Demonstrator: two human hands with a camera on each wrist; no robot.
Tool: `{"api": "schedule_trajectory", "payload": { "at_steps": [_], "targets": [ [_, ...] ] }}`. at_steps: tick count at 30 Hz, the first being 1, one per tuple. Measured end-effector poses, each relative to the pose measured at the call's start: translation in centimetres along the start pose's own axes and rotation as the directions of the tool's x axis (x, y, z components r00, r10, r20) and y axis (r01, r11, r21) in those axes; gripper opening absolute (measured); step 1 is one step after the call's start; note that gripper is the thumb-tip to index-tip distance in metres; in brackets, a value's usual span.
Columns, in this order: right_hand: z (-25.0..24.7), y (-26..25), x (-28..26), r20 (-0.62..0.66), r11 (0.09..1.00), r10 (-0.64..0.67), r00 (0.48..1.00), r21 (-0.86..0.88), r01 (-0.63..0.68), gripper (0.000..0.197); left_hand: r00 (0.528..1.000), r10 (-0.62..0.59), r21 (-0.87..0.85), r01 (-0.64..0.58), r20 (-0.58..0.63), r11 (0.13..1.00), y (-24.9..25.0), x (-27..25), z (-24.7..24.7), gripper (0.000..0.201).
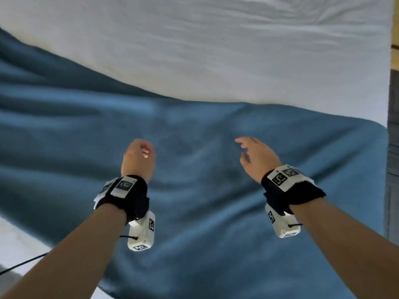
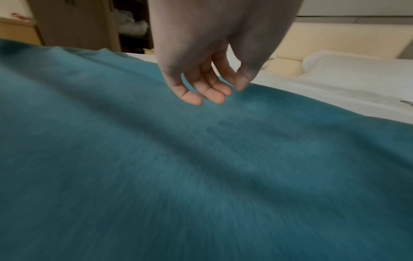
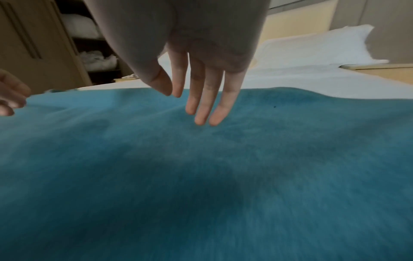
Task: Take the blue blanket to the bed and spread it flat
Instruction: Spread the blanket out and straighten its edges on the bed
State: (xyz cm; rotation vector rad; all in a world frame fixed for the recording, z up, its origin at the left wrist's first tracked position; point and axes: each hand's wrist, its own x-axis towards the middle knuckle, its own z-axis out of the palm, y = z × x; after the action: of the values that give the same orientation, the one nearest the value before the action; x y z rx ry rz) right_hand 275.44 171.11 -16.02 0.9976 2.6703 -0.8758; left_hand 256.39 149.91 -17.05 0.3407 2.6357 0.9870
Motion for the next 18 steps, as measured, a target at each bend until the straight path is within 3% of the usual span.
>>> {"api": "schedule_trajectory", "payload": {
  "at_steps": [4, 7, 11, 15, 18],
  "targets": [
    [-0.6, -0.6, 4.1, -0.147, 0.997, 0.077, 0.986, 0.023, -0.074, 0.050, 0.989, 0.121, 0.139, -0.132, 0.080, 0.982, 1.9, 7.1, 0.6, 0.016],
    [-0.1, -2.2, 7.7, -0.235, 0.992, 0.123, 0.964, -0.006, -0.128, 0.062, 0.950, 0.267, 0.380, -0.310, 0.163, 0.872, 2.9, 11.9, 0.7, 0.034],
    [0.9, -3.8, 11.1, -0.199, 0.966, 0.168, 0.966, -0.162, -0.201, 0.072, 0.881, 0.376, 0.398, -0.467, 0.288, 0.790, 4.6, 16.8, 1.1, 0.041],
    [1.4, -3.6, 11.9, -0.200, 0.946, 0.187, 0.962, -0.226, -0.231, 0.046, 0.814, 0.304, 0.404, -0.525, 0.495, 0.749, 5.6, 19.7, 1.8, 0.039],
    [0.6, -3.3, 12.1, -0.198, 0.948, 0.195, 0.960, -0.214, -0.237, 0.031, 0.767, 0.326, 0.456, -0.605, 0.552, 0.653, 5.5, 20.4, 1.9, 0.026]
  ]
}}
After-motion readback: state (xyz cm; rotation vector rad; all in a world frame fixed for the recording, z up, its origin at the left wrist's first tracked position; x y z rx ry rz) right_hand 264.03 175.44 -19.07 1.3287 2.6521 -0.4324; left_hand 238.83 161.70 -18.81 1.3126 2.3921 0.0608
